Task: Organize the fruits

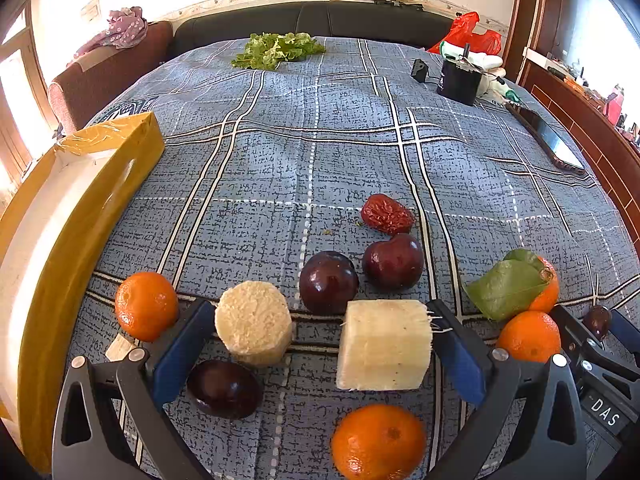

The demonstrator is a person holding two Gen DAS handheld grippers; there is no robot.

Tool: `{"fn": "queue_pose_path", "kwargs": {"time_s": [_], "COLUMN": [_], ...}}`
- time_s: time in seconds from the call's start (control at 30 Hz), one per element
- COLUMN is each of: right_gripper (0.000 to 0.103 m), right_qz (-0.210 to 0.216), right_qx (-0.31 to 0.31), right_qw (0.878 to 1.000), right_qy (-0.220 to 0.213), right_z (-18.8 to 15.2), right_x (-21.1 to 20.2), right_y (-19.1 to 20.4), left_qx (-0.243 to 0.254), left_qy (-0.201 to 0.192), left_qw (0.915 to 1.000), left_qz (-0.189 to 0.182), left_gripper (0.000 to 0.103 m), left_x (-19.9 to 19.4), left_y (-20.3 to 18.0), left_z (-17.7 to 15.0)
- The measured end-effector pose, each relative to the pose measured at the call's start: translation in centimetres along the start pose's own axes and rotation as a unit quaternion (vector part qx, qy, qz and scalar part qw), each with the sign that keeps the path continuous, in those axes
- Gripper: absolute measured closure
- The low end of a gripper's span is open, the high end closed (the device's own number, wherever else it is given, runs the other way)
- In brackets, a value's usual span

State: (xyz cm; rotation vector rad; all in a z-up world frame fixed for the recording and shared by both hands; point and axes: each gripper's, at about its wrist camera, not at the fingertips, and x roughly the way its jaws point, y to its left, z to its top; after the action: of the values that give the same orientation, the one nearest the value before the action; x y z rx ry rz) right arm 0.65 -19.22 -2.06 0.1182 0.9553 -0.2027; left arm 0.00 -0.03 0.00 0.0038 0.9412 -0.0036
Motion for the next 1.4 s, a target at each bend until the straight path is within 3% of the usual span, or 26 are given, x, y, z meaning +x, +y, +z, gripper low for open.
{"fn": "queue_pose_path", "kwargs": {"time_s": [1.4], "right_gripper": [0.0], "right_qz": [0.003], "right_qx": [0.0], "right_qw": [1.0], "right_qy": [0.002], "right_z": [-0.01], "right_x": [-0.02], "right_y": [-0.05], "left_qx": [0.006], "left_qy": [0.012], "left_qw": [0.9999], "left_qz": [-0.003], "left_gripper": [0.0], "left_x": [0.37], "left_y": [-0.02], "left_z": [0.35]}}
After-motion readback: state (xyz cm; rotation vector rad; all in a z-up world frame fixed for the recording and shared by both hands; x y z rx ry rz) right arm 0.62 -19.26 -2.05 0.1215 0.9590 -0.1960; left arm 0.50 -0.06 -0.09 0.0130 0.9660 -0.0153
